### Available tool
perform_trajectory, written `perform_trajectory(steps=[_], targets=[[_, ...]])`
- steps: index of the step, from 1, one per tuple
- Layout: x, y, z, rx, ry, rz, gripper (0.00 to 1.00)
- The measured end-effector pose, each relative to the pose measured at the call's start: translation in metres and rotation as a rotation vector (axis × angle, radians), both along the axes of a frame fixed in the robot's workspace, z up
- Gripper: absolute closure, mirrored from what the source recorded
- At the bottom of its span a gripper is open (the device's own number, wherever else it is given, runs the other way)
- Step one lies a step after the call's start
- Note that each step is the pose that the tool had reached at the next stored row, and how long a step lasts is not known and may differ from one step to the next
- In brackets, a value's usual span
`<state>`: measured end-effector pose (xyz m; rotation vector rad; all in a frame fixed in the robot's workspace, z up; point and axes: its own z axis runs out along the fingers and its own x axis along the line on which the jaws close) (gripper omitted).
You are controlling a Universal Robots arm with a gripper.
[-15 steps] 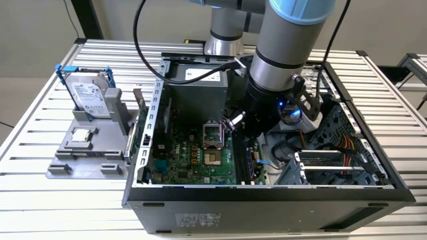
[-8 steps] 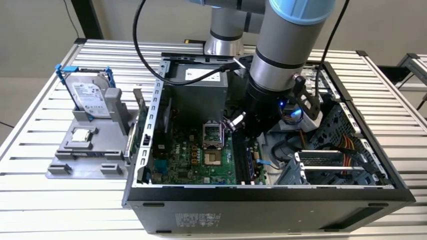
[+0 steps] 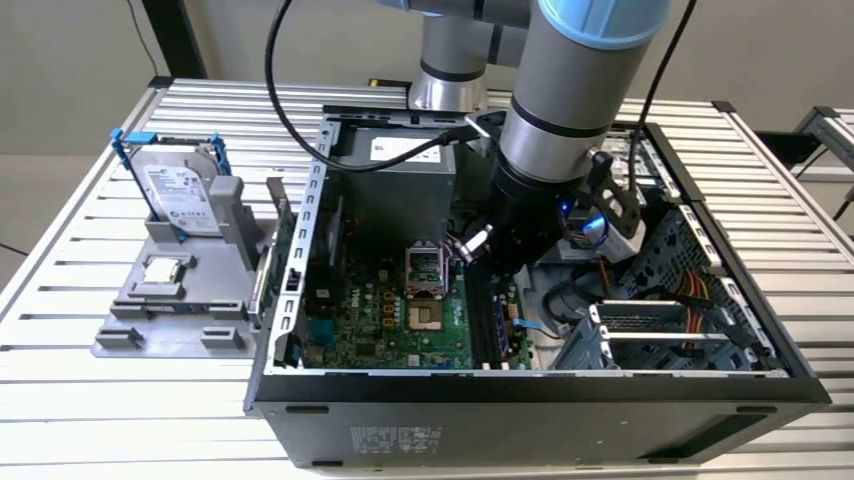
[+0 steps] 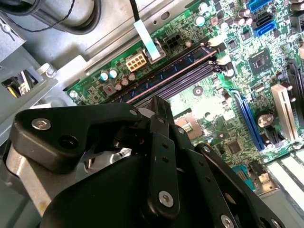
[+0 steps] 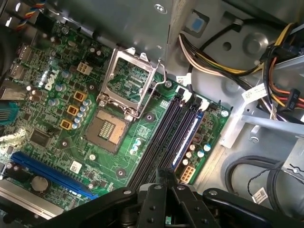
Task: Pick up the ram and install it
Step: 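Press down the ram until it locks into place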
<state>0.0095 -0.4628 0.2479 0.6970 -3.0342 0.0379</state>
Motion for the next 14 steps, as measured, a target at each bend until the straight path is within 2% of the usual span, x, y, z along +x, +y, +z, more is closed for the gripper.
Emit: perform_trajectory(steps=[14], targets=[[0.0,0.0,-0.0001,-0.0001,0.0001,0.045,1.0]])
